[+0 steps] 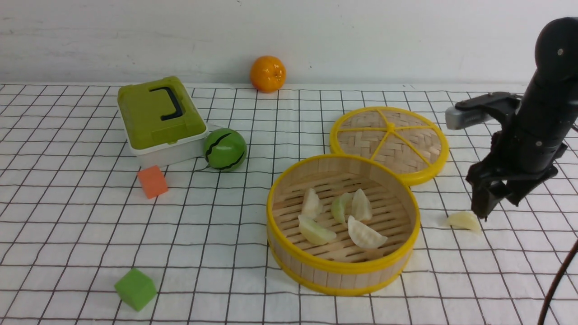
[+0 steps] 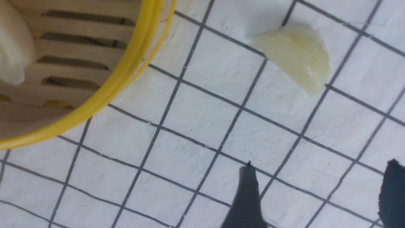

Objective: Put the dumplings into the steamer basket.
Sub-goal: Use the right arm to grab a dumpling, then use the right arm to put the dumpling into the steamer

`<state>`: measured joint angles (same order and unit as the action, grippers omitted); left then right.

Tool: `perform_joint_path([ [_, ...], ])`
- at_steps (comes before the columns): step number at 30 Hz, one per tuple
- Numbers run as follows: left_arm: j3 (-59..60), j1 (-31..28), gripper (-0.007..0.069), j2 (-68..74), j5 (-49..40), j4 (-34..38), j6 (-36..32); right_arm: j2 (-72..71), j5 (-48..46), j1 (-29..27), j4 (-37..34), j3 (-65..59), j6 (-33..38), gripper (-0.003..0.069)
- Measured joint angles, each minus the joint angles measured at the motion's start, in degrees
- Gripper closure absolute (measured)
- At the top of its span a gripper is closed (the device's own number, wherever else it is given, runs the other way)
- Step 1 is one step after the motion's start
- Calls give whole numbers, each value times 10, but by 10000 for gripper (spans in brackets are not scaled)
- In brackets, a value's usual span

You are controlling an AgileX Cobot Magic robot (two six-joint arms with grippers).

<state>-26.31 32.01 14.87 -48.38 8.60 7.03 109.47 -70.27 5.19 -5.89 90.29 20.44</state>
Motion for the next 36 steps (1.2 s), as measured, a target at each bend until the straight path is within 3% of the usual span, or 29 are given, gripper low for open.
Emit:
perform_joint_path([
  [5, 0, 0, 585, 0, 0, 0, 0, 32, 17, 0, -3, 0, 44, 140],
  [16, 0, 0, 582, 0, 0, 12, 0, 111, 136, 0, 1, 0, 52, 148],
  [20, 0, 0, 577, 0, 0, 18, 0, 117, 141, 0, 10, 0, 52, 233],
  [22, 0, 0, 573, 0, 0, 23, 0, 117, 137, 0, 22, 1, 52, 373],
  [24, 0, 0, 572, 0, 0, 26, 0, 116, 119, 0, 28, 7, 52, 433],
  [30, 0, 0, 567, 0, 0, 26, 0, 94, 21, 1, -1, 64, 52, 425],
  [36, 0, 0, 566, 0, 7, 24, 0, 48, 8, 24, -68, 106, 18, 425],
])
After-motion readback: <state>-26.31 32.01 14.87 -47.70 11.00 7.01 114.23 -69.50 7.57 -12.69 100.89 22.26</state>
